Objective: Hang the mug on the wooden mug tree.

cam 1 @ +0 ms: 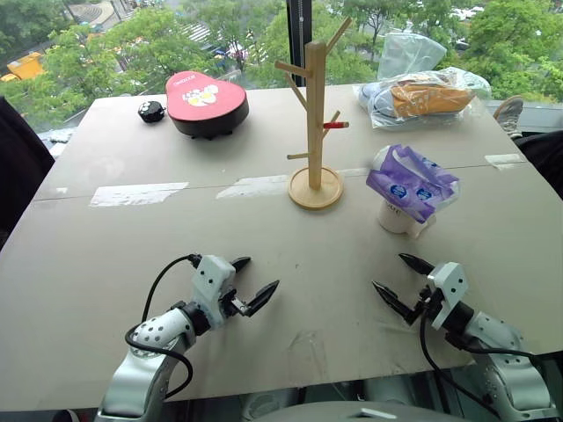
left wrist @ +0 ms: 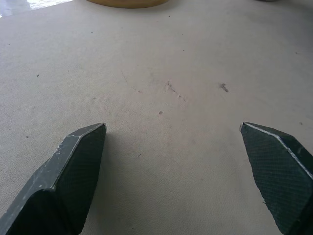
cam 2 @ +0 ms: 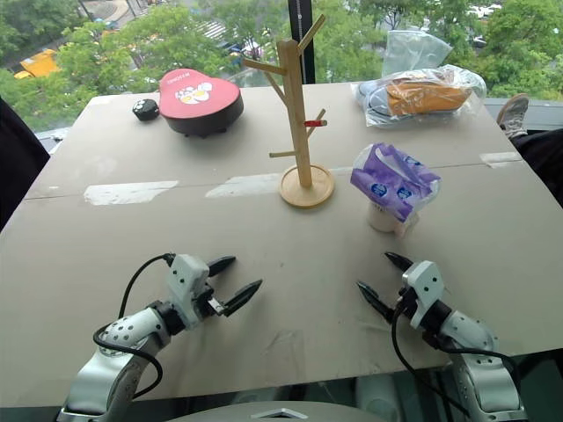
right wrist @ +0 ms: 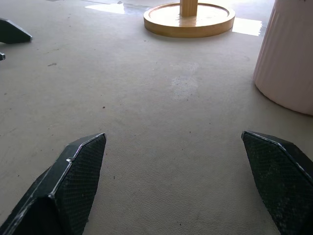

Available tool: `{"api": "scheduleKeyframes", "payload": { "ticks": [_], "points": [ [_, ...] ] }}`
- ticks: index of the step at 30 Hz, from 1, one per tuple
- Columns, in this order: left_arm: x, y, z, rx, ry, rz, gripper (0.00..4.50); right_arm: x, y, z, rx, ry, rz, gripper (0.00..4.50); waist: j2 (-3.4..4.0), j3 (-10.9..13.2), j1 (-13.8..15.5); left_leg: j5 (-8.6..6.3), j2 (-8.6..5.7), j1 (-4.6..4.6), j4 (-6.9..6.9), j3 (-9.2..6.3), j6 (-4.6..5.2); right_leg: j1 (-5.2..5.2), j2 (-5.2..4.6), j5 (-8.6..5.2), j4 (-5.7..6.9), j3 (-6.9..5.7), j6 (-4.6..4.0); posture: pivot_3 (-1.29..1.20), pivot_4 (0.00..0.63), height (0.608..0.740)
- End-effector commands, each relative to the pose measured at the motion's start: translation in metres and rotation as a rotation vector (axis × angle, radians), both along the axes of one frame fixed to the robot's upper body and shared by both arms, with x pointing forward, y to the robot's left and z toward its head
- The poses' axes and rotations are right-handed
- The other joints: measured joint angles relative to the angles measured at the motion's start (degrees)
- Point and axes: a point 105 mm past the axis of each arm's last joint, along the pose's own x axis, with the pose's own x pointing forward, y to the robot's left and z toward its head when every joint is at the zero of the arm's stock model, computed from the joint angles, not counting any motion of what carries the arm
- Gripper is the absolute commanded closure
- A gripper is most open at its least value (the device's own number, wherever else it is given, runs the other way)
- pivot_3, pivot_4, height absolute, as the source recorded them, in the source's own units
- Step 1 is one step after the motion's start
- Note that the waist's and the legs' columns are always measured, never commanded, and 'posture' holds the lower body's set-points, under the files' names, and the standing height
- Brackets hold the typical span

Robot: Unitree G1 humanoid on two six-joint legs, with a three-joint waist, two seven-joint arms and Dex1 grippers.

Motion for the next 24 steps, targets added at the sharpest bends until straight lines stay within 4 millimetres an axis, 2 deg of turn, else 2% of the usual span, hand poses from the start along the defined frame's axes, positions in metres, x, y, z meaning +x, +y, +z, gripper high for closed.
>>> {"api": "scheduleKeyframes", "payload": {
  "ticks": [1, 5, 8, 10, 12, 14, 15, 17, 20, 24],
  "points": [
    [-0.01, -0.009, -0.019, -0.014, 0.094, -0.039, 0.0, -0.007, -0.002, 0.001, -0.072, -0.016, 0.045, 0.01, 0.02, 0.0, 0.1, 0.0, -0.01, 0.0, 0.0, 0.0, 0.0, 0.0, 0.0, 0.01, 0.0, 0.0, -0.01, 0.0, 0.15, 0.74],
    [-0.008, -0.013, -0.013, -0.009, 0.072, -0.081, 0.0, -0.009, 0.016, 0.027, -0.079, -0.1, 0.139, 0.01, 0.14, 0.1, 0.2, 0.0, -0.01, -0.03, -0.01, -0.01, 0.0, -0.04, -0.01, 0.0, 0.0, 0.0, 0.0, 0.0, 0.15, 0.74],
    [-0.008, -0.023, 0.007, -0.048, 0.032, -0.155, 0.0, -0.007, 0.033, 0.063, -0.068, -0.22, 0.208, 0.01, 0.15, 0.3, 0.1, 0.03, -0.01, -0.19, -0.01, 0.03, -0.01, -0.18, -0.02, 0.0, 0.02, 0.03, 0.03, 0.0, 0.15, 0.74],
    [-0.004, -0.034, 0.034, -0.087, -0.024, -0.225, 0.0, 0.005, 0.043, 0.104, -0.061, -0.378, 0.202, 0.01, -0.06, 0.4, -0.1, 0.06, 0.01, -0.3, 0.01, 0.03, -0.06, -0.3, 0.0, 0.01, 0.04, 0.01, 0.03, 0.0, 0.15, 0.74],
    [0.002, -0.042, 0.059, -0.116, -0.09, -0.268, 0.0, 0.017, 0.048, 0.147, -0.05, -0.544, 0.155, 0.01, -0.26, 0.6, -0.4, 0.11, 0.02, -0.81, 0.21, 0.01, -0.13, -0.79, 0.05, 0.17, 0.13, -0.04, -0.17, 0.0, 0.15, 0.74],
    [0.009, -0.048, 0.079, -0.124, -0.149, -0.293, 0.0, 0.03, 0.048, 0.179, -0.071, -0.655, 0.097, 0.01, -0.46, 0.8, -0.7, 0.14, 0.07, -0.95, 0.4, -0.07, -0.17, -0.92, 0.09, 0.29, 0.2, -0.15, -0.37, 0.0, 0.15, 0.74],
    [0.011, -0.05, 0.087, -0.118, -0.173, -0.301, 0.0, 0.035, 0.047, 0.187, -0.101, -0.685, 0.074, 0.01, -0.5, 0.8, -0.6, 0.14, 0.07, -0.99, 0.41, -0.07, -0.19, -0.93, 0.09, 0.34, 0.19, -0.19, -0.44, 0.0, 0.15, 0.74],
    [0.014, -0.053, 0.097, -0.106, -0.202, -0.313, 0.0, 0.044, 0.044, 0.193, -0.153, -0.701, 0.037, 0.01, -0.57, 0.7, -0.6, 0.14, 0.06, -0.99, 0.41, -0.1, -0.19, -0.95, 0.09, 0.35, 0.16, -0.25, -0.47, 0.0, 0.15, 0.74],
    [0.016, -0.058, 0.109, -0.099, -0.234, -0.331, 0.0, 0.056, 0.037, 0.182, -0.254, -0.638, -0.014, 0.01, -0.56, 0.7, -0.7, 0.13, -0.01, -1.07, 0.27, -0.1, -0.18, -1.07, 0.1, 0.33, 0.02, -0.22, -0.51, 0.0, 0.15, 0.74],
    [0.021, -0.062, 0.131, -0.085, -0.304, -0.338, 0.0, 0.06, 0.031, 0.152, -0.27, -0.45, -0.012, 0.01, -0.59, 0.7, -0.8, 0.13, -0.06, -1.92, 0.55, -0.06, -0.17, -1.88, 0.08, 0.35, 0.09, -0.21, -0.51, 0.0, 0.15, 0.74]
  ]
}}
